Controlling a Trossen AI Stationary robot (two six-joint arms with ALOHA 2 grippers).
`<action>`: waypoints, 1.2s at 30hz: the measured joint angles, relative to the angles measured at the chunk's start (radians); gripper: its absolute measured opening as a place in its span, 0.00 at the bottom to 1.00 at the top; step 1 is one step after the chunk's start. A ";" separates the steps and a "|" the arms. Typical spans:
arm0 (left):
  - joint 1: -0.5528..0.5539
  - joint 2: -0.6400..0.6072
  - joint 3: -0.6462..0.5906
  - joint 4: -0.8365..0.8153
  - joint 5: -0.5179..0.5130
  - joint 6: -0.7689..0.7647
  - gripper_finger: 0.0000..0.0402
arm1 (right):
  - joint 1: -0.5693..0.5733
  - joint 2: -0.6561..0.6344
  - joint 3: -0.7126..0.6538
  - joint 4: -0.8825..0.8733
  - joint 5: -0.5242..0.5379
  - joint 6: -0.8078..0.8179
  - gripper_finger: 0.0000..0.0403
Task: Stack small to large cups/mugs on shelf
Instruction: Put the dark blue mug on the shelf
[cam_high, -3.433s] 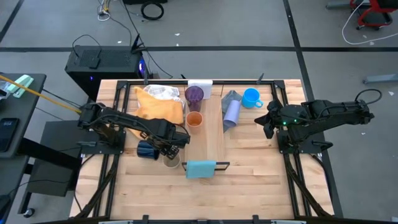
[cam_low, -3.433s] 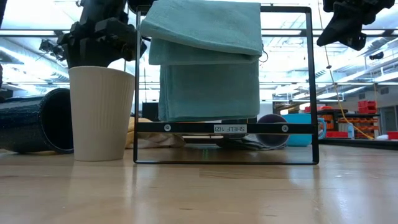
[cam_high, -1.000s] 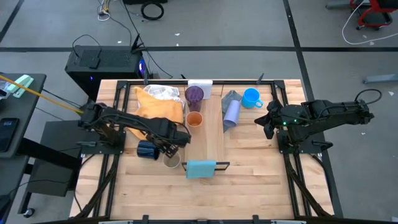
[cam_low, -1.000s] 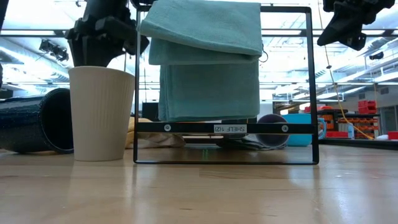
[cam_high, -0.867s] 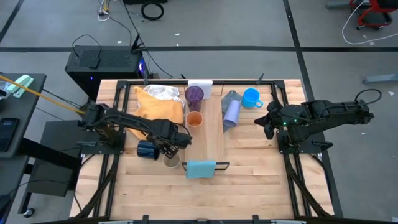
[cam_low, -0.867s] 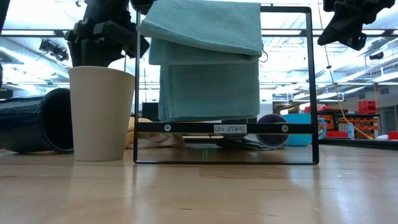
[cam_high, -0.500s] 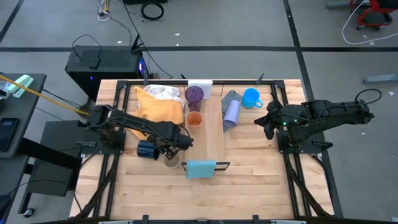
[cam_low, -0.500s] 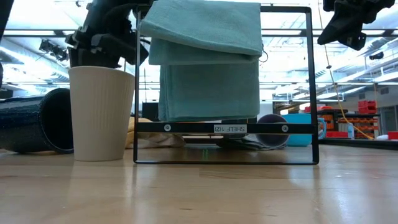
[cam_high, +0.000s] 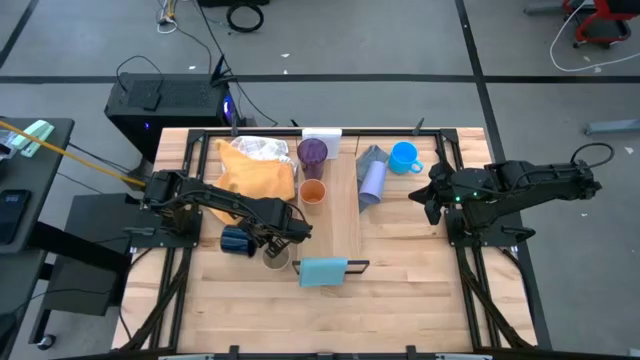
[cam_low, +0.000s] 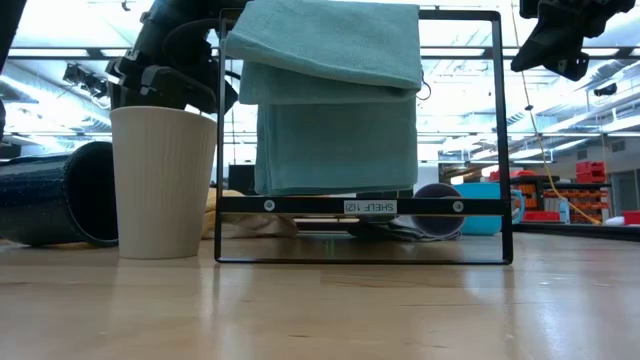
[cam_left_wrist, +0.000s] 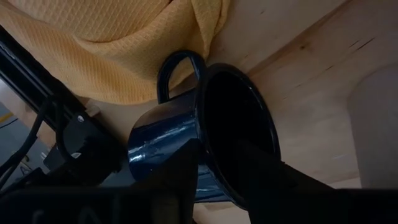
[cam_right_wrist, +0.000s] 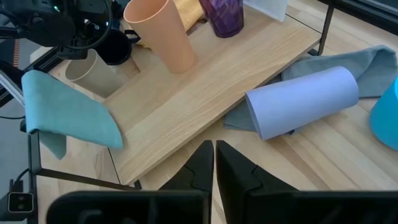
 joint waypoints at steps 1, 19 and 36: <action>0.000 0.000 -0.001 0.002 0.000 0.002 0.29 | 0.000 0.000 0.000 0.000 0.000 0.000 0.06; -0.007 0.001 -0.154 0.095 0.122 0.063 0.22 | 0.000 0.000 0.000 0.000 -0.007 0.002 0.06; 0.012 -0.001 -0.130 0.102 0.203 0.236 0.23 | 0.000 0.000 0.000 0.000 -0.007 0.011 0.06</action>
